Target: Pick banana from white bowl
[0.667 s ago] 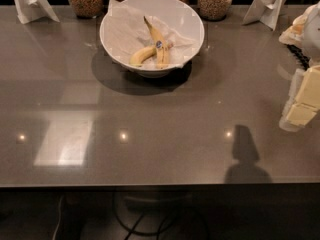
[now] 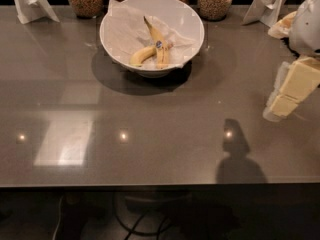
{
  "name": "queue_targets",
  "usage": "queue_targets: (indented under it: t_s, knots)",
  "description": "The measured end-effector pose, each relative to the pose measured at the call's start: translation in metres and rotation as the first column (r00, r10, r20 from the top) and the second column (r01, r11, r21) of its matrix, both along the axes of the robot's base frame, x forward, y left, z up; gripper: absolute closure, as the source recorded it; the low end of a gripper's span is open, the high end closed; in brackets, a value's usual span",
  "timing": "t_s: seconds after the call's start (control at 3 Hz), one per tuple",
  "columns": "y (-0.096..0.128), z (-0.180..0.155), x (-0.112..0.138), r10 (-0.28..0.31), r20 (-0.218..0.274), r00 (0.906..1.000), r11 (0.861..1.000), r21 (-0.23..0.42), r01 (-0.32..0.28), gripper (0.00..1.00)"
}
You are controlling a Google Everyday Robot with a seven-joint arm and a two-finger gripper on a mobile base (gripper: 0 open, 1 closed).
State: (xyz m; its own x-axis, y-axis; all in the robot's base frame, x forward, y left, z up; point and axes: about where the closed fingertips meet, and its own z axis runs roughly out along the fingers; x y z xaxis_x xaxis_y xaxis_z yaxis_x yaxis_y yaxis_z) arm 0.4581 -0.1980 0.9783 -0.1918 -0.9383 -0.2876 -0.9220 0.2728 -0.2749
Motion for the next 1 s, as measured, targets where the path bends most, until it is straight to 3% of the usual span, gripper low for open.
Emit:
queue_targets:
  t_s: [0.67,1.0]
  knots:
    - [0.052,0.000,0.064,0.013,0.102,0.9947,0.984,0.177,-0.031,0.00]
    - [0.080,0.004,0.101,-0.012,0.144,0.9895,0.966,0.258,-0.026,0.00]
